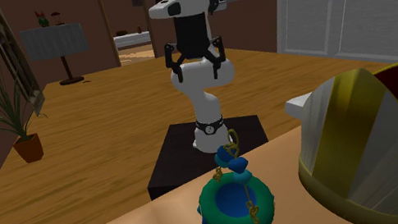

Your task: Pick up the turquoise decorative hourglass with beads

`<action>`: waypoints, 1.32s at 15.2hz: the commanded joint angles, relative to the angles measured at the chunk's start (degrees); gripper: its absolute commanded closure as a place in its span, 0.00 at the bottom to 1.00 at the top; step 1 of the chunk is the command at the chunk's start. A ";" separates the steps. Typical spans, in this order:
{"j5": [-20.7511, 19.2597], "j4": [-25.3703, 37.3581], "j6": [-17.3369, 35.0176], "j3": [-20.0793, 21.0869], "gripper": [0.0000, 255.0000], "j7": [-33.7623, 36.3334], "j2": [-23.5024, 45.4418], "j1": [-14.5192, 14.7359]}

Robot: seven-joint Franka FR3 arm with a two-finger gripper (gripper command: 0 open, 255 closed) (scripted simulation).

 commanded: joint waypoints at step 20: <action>-4.22 41.72 3.18 5.86 0.00 10.68 43.77 -0.40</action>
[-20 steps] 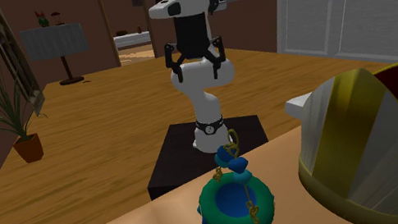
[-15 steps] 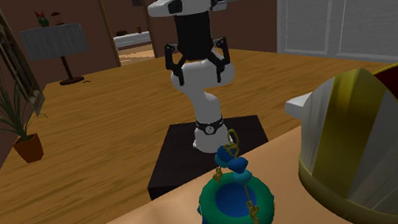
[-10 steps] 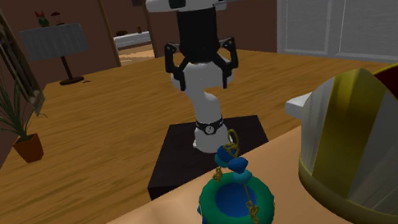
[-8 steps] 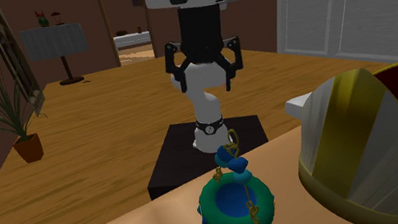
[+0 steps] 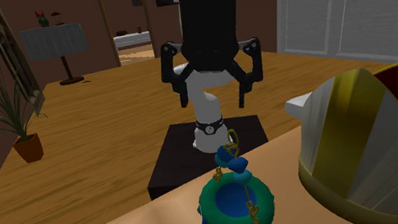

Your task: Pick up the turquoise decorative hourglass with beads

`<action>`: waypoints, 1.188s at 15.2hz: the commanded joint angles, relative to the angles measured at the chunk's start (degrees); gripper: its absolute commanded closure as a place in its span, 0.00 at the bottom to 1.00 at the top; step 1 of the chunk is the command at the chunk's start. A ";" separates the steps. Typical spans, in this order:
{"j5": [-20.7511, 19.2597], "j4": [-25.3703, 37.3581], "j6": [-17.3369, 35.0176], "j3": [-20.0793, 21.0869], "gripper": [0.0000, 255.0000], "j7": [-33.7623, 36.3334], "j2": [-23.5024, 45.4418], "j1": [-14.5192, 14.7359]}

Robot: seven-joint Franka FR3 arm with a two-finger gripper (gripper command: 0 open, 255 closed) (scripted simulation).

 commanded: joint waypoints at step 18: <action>-3.93 20.61 -1.25 0.62 1.00 4.02 19.30 1.48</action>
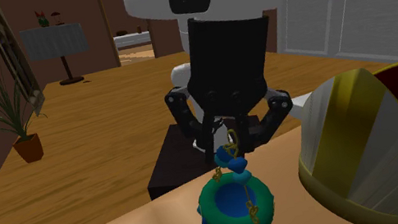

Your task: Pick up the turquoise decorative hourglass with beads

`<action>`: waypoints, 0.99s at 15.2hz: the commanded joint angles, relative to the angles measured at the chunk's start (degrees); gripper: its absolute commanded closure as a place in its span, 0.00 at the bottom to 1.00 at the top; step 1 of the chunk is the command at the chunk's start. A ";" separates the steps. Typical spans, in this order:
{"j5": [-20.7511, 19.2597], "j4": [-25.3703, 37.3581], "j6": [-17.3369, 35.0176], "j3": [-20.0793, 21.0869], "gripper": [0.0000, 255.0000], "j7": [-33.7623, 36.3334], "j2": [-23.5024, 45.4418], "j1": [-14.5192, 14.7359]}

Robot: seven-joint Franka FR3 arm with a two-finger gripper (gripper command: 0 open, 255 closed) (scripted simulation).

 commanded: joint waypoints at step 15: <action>-0.18 7.51 -6.02 0.06 1.00 -0.42 1.48 0.39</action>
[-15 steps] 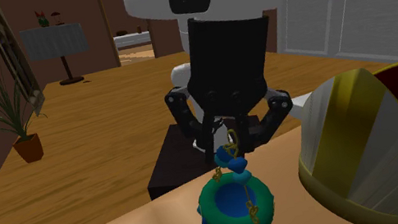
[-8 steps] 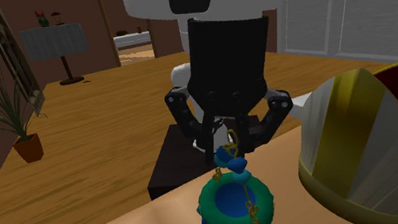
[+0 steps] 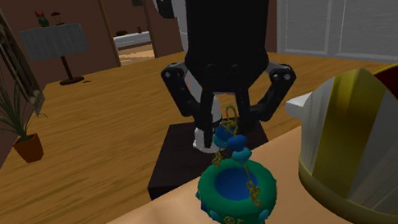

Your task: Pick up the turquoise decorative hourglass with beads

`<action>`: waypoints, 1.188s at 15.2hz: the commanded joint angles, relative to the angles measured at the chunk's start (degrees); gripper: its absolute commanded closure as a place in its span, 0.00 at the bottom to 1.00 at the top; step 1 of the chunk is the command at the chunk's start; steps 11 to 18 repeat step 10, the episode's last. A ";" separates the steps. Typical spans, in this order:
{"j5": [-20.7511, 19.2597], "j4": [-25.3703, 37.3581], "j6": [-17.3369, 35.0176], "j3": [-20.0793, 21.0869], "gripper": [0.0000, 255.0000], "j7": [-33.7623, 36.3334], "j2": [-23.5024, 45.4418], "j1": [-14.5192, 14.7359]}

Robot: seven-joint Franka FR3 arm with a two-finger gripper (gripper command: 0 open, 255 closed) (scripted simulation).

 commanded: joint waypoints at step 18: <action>-0.58 13.35 -9.46 -0.04 1.00 -0.88 3.81 0.70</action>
